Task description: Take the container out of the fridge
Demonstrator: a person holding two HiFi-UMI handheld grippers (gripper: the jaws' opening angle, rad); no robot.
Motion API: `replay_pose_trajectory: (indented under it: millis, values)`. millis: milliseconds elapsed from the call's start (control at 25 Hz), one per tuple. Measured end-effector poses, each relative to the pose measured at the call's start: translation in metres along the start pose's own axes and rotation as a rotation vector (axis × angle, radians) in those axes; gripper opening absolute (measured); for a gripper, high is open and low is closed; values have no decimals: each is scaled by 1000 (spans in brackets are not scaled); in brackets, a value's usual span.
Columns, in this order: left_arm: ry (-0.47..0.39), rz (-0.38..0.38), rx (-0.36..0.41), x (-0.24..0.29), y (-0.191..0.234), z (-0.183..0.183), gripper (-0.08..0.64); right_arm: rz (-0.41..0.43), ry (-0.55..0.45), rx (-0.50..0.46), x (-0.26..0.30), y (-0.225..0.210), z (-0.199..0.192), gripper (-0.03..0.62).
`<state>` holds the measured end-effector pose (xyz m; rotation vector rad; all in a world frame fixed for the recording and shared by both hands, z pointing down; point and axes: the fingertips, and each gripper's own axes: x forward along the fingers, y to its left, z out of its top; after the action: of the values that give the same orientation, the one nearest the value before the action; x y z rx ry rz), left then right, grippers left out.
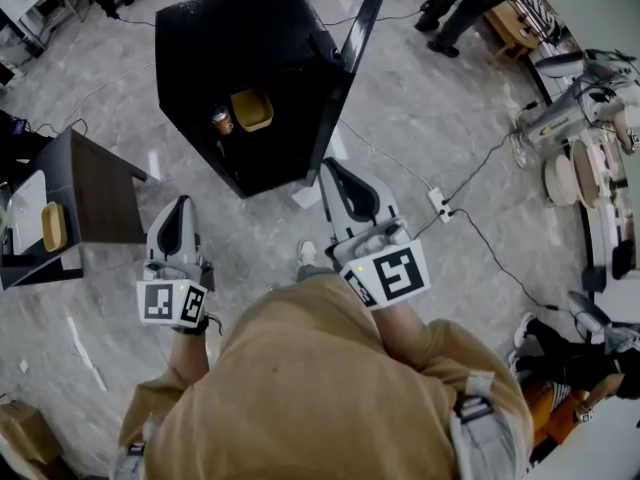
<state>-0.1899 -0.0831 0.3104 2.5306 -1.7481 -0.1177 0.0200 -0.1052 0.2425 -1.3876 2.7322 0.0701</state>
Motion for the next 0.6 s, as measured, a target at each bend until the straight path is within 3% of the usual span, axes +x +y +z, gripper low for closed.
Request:
replay_pose_trajectory:
  millis: [440,600]
  values:
    - [47,55,71,64,15,-9,6,69,2,39,43,-42,-10,3]
    - [104,31,122,82,21,-33,87,70,29,44,45,-50,-24,3]
